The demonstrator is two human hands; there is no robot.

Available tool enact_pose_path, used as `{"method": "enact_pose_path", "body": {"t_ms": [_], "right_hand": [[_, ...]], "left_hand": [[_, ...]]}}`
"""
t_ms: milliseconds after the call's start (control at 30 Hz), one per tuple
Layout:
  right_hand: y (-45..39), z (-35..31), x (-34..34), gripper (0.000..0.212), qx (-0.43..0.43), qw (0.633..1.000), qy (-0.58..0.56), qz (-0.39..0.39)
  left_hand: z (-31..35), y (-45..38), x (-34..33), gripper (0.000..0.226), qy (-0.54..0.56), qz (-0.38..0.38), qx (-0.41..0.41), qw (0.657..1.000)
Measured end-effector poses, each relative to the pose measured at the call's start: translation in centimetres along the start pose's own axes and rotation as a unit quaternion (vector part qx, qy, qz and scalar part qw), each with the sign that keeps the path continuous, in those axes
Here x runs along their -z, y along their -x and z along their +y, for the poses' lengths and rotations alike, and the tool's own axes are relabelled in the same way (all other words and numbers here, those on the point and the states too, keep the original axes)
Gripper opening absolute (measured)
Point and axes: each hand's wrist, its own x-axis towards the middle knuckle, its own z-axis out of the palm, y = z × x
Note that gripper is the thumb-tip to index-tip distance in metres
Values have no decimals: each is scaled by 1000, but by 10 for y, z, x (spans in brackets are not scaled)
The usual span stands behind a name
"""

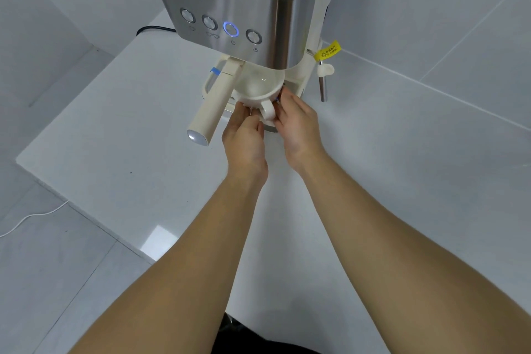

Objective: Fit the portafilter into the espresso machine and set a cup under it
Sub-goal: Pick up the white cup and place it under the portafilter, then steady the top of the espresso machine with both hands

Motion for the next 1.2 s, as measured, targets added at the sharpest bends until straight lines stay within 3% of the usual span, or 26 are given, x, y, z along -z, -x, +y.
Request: {"method": "enact_pose_path", "body": {"t_ms": [300, 433, 533, 633, 800, 1033, 1200], "right_hand": [[10, -10, -1, 39, 5, 999, 36, -36], [25, -16, 2, 27, 0, 998, 43, -37], [39, -19, 8, 34, -15, 999, 35, -17], [56, -23, 10, 24, -18, 1000, 22, 5], [98, -46, 14, 26, -24, 999, 1, 34], [145, -96, 7, 14, 61, 996, 57, 36], [158, -138, -14, 15, 117, 986, 113, 29]], "left_hand": [[9, 10, 4, 40, -54, -19, 8, 998], [5, 20, 12, 43, -67, -49, 23, 996], [3, 34, 22, 44, -48, -56, 49, 996], [7, 48, 32, 42, -40, -71, 73, 994], [38, 74, 47, 21, -34, -135, 83, 987], [107, 74, 69, 19, -98, -255, -40, 961], [165, 46, 72, 24, -195, -327, -185, 906]]}}
